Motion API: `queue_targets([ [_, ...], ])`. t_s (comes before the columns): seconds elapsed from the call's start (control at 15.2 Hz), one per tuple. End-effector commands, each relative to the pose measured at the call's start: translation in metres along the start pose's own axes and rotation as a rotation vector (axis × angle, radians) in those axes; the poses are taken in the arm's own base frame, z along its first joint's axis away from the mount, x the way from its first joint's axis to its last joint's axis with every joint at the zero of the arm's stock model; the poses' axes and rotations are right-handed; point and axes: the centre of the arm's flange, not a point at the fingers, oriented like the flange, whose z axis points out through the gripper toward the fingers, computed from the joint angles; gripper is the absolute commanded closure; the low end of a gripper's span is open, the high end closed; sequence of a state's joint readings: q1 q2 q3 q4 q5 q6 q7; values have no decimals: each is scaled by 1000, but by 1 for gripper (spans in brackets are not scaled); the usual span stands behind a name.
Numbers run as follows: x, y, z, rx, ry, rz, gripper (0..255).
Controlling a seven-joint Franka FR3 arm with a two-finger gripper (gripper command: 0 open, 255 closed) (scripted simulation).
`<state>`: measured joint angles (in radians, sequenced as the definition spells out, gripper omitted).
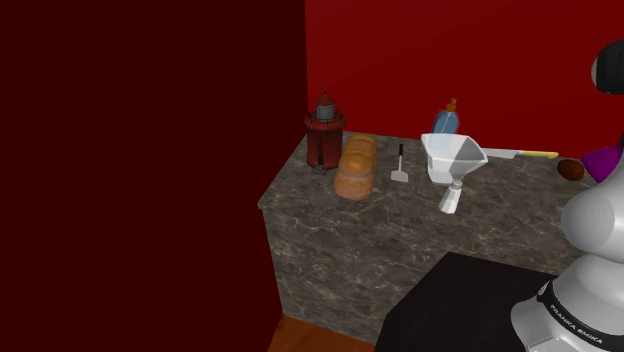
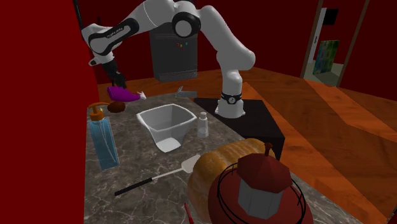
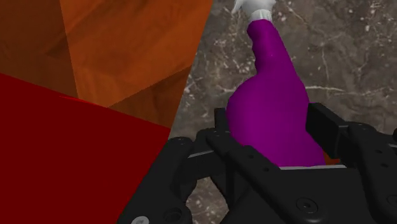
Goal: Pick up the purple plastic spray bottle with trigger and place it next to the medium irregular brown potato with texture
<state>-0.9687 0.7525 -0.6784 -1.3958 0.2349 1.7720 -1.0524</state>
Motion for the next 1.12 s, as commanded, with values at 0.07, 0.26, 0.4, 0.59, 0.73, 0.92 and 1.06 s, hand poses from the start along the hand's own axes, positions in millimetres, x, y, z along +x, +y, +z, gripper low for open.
queue_targets([
  [0.07, 2, 0, 6, 11, -8, -1, 0],
  [0.26, 0, 0, 4, 11, -8, -1, 0],
  [0.4, 0, 0, -22, 11, -8, -1, 0],
  [0.59, 0, 0, -46, 11, -8, -1, 0],
  [0.73, 0, 0, -46, 11, -8, -1, 0],
  [0.92, 0, 0, -46, 11, -8, -1, 0],
  [1.06, 0, 0, -46, 11, -8, -1, 0],
])
